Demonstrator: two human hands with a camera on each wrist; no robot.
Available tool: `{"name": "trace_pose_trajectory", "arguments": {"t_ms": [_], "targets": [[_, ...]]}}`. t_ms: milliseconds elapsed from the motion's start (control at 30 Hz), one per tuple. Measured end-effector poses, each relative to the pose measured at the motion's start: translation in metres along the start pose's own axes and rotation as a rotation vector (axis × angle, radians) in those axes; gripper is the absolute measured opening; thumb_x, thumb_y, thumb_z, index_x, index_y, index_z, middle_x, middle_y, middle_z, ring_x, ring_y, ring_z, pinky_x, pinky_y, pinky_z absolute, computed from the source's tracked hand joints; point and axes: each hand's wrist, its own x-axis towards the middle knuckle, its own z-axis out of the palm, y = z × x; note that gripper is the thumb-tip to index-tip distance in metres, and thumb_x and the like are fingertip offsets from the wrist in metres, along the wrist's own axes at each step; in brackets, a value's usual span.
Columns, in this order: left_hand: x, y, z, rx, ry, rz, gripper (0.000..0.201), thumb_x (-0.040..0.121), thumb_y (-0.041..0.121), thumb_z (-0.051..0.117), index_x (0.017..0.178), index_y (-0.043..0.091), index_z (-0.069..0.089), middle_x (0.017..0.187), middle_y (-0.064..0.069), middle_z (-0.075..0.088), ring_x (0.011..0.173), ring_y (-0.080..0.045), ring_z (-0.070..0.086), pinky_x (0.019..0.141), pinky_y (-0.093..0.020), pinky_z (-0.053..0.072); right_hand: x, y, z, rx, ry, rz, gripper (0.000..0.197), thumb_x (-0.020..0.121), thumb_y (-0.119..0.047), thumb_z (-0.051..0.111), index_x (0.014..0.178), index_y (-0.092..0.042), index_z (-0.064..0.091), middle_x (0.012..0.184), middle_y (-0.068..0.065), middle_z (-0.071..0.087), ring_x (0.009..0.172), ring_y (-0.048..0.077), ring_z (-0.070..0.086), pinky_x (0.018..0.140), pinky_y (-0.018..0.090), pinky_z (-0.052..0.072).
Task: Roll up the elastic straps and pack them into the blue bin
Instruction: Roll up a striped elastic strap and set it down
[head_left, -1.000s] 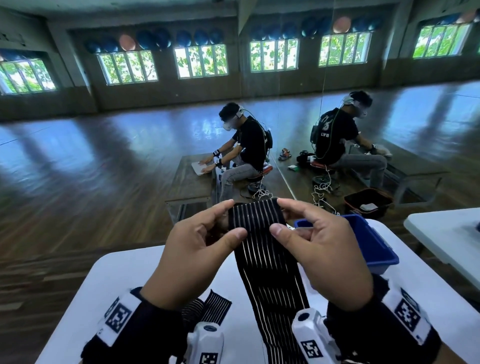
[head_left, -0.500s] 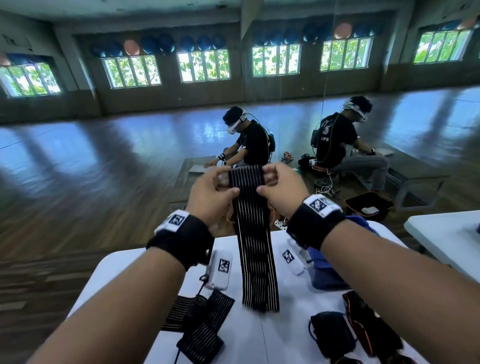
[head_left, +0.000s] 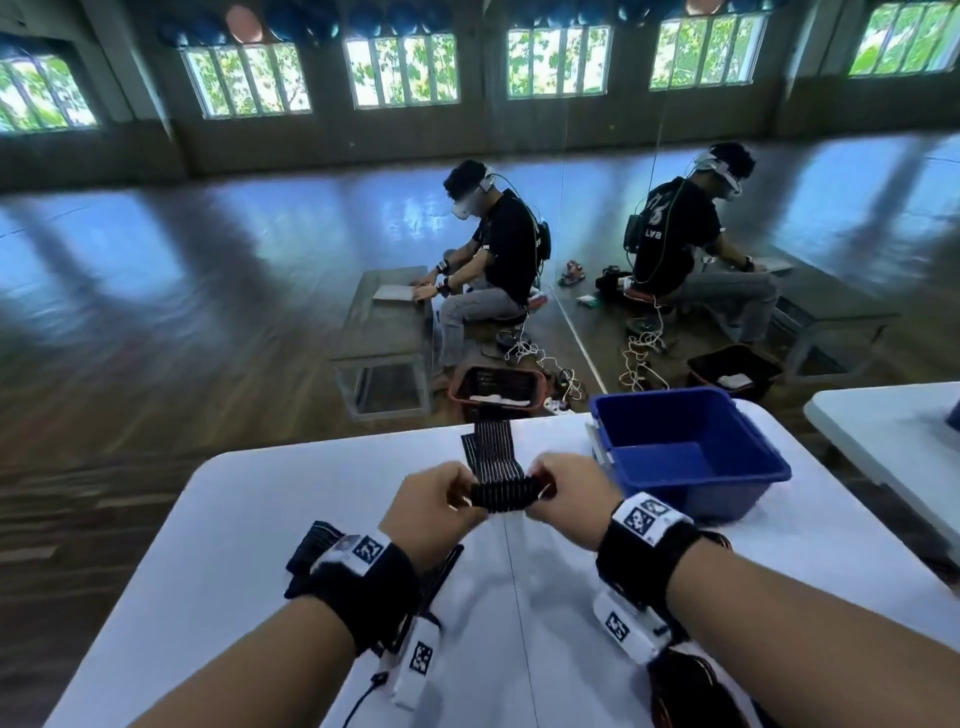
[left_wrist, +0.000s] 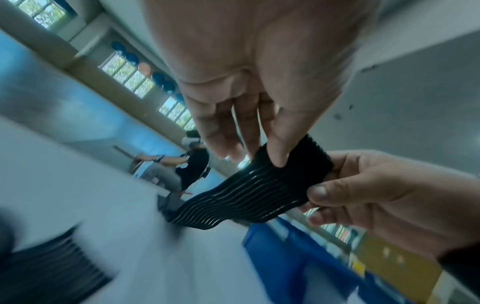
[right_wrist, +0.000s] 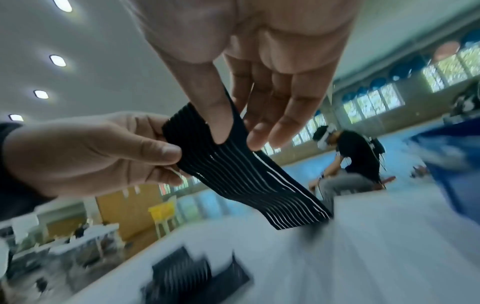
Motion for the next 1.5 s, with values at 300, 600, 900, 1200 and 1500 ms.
{"name": "trace_pose_trajectory", "arguments": {"t_ms": [300, 600, 900, 1200, 1500], "targets": [[-0.11, -0.057, 0.084, 0.159, -0.494, -0.053, 0.021, 0.075, 0.033, 0.074, 0.09, 0.024, 0.063, 0.084, 0.012, 0.065, 0.079, -0.007, 0.062, 0.072, -0.03, 0.054, -0.097, 0.058, 0.101, -0.079, -0.462, 0.111, 0.02, 0.075, -0.016, 0.071, 0.085, -0.027, 0.057, 0.085, -0.006, 0.061, 0.08, 0.014, 0.059, 0.063, 0.019, 0.044], [-0.127, -0.064, 0.093, 0.2, -0.744, -0.034, 0.036, 0.078, 0.008, 0.063, 0.11, 0.025, 0.067, 0.085, 0.022, 0.056, 0.076, 0.002, 0.051, 0.061, 0.0, 0.035, -0.116, 0.069, 0.102, 0.006, -0.682, 0.166, 0.037, 0.072, -0.035, 0.081, 0.104, -0.028, 0.065, 0.096, -0.011, 0.065, 0.078, 0.002, 0.059, 0.072, 0.018, 0.052], [-0.03, -0.091, 0.069, -0.17, -0.402, -0.282, 0.019, 0.088, 0.015, 0.06, 0.09, 0.033, 0.066, 0.093, 0.007, 0.074, 0.075, -0.006, 0.065, 0.07, -0.025, 0.05, -0.004, 0.079, 0.068, 0.293, -0.31, 0.315, 0.022, 0.087, -0.028, 0.073, 0.094, -0.008, 0.068, 0.087, 0.017, 0.07, 0.072, 0.021, 0.065, 0.066, 0.04, 0.056], [0.065, -0.116, 0.094, -0.449, -0.168, -0.622, 0.027, 0.097, 0.032, 0.059, 0.118, 0.018, 0.053, 0.109, -0.01, 0.063, 0.08, -0.023, 0.062, 0.077, -0.042, 0.058, 0.097, 0.103, 0.11, 0.47, -0.142, 0.65, 0.017, 0.078, -0.011, 0.071, 0.094, -0.015, 0.064, 0.078, 0.016, 0.064, 0.063, 0.029, 0.059, 0.064, 0.041, 0.054], [0.079, -0.111, 0.104, -0.591, -0.139, -0.625, 0.036, 0.096, 0.028, 0.06, 0.127, 0.011, 0.052, 0.112, -0.011, 0.062, 0.08, -0.023, 0.065, 0.077, -0.04, 0.057, 0.107, 0.086, 0.115, 0.811, -0.008, 0.756, 0.027, 0.093, 0.007, 0.043, 0.106, -0.012, 0.056, 0.066, 0.008, 0.053, 0.048, 0.016, 0.04, 0.046, 0.023, 0.034]]}}
